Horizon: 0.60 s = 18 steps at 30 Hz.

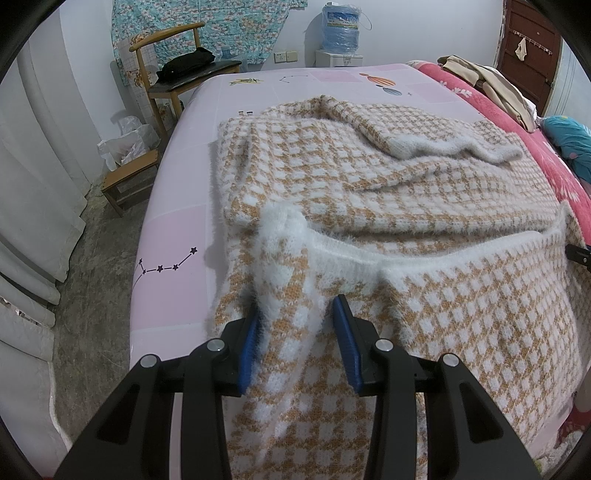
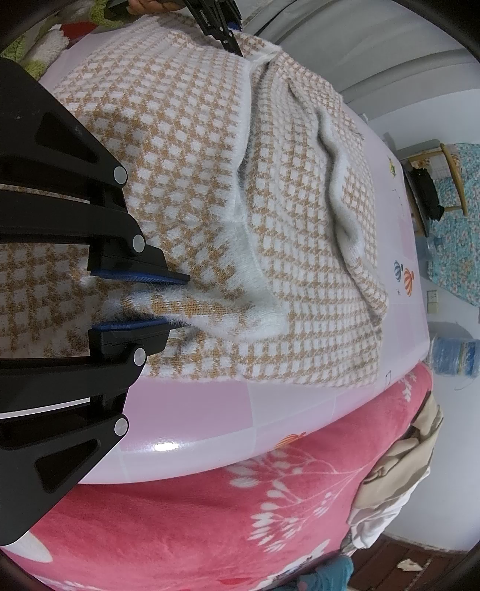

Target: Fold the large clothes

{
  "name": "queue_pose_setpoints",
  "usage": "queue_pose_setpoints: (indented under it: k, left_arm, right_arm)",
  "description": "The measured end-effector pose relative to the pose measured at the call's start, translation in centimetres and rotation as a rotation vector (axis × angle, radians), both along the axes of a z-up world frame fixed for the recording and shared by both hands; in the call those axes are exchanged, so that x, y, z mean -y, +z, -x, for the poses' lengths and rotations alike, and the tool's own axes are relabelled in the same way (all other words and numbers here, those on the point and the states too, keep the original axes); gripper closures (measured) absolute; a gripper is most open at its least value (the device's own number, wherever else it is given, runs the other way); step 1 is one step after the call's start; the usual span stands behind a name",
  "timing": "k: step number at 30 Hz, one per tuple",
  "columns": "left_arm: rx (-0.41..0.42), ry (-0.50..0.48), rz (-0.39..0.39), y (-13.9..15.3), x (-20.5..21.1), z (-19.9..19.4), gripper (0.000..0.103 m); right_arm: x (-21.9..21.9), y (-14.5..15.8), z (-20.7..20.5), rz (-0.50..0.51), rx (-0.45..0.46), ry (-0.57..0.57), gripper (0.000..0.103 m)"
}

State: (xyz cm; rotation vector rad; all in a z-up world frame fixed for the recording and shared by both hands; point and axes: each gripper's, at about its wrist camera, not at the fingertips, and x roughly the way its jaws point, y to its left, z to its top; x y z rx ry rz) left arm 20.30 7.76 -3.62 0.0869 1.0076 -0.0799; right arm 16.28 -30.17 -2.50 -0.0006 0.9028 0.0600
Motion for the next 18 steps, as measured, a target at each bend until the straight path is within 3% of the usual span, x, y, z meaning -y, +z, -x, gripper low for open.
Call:
queue_pose_setpoints:
  k: [18]
  left_arm:
    - [0.000,0.001,-0.003,0.01,-0.16,-0.22,0.065]
  right_arm:
    - [-0.02,-0.08,0.02,0.001,0.001,0.000,0.087]
